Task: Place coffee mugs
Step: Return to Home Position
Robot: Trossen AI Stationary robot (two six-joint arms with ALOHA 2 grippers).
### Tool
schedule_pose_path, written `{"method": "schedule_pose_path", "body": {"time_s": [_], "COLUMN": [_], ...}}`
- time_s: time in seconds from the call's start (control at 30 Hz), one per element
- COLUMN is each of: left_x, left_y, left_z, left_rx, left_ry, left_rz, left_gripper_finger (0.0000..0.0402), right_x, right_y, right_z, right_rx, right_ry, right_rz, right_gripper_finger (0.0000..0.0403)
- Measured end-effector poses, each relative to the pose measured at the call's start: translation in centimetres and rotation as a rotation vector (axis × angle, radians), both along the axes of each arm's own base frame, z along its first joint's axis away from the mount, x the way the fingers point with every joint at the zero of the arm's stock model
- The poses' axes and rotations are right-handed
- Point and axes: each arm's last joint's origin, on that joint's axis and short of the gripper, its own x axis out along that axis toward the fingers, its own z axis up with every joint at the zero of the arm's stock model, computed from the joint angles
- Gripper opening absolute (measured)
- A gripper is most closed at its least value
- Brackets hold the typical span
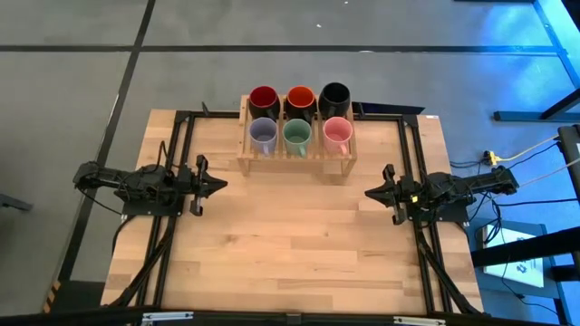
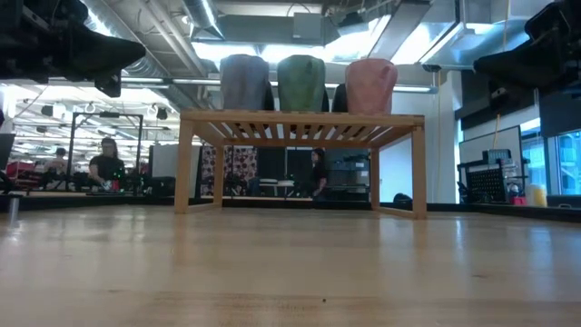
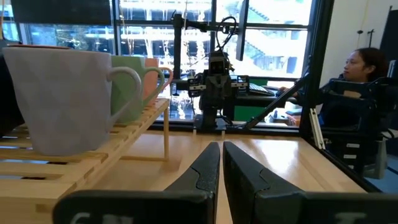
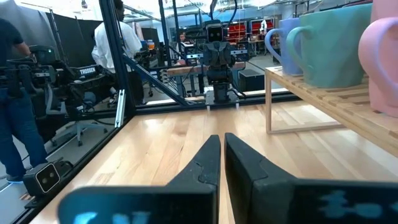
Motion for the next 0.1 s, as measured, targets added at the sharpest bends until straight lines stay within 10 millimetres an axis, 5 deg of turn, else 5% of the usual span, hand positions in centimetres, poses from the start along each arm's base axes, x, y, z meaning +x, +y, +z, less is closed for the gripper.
{"method": "schedule_pose_path", "body": {"time_s": [0.1], "left_x": [0.00], "left_y": [0.00], "left_z": [0.00], "left_rx": [0.000], "left_ry": [0.000], "left_rz": [0.000], "left_gripper_finger": [0.0015], "right_x": [0.00], "right_y": [0.00], "right_z": [0.00], "right_rx": [0.000], "right_ry": [0.000], "right_rz": [0.000], "right_gripper_finger": [0.0010]}}
